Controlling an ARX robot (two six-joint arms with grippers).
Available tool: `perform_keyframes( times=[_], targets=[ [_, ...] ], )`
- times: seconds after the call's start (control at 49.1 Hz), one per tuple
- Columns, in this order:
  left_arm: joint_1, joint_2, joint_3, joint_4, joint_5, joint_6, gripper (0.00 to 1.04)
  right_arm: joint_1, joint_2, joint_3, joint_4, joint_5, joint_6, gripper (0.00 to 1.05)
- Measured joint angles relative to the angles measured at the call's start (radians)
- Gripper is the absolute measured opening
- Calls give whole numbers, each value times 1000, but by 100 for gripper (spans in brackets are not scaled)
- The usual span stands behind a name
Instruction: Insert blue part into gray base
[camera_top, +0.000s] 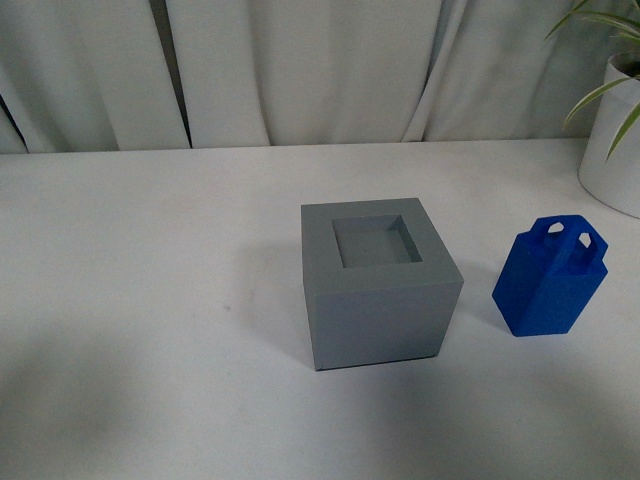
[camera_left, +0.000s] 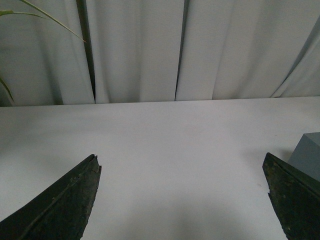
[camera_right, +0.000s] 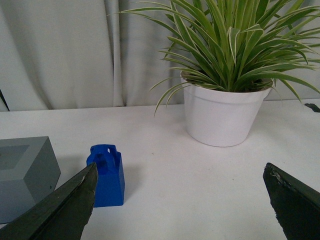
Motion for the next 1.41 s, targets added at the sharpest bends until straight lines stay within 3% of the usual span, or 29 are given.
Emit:
perform_keyframes(
  times=[0.326,0.428,0.489,0.631,0.754,0.896,1.039,1.181,1.405],
  targets=[
    [0,0,0,0,0,0,99,0,1,0,-2,1,0,97],
    [0,0,0,0,0,0,99,14,71,42,-106,8,29,97],
    [0,0,0,0,0,0,99,16,145,59,-94,-14,42,97],
    [0,0,0,0,0,0,99,-16,460,189,100,-185,23,97],
    [0,0,0,0,0,0,99,-40,773,369,128,-365,-68,97],
    [0,0,0,0,0,0,99,-33,1073,615,-49,-491,-297,97],
    [0,0,0,0,0,0,99,-14,1285,840,-283,-523,-541,97],
    [0,0,0,0,0,0,99,5,1427,1005,-483,-495,-715,97],
    [0,0,0,0,0,0,99,63,1700,1331,-880,-369,-1091,97]
  ],
)
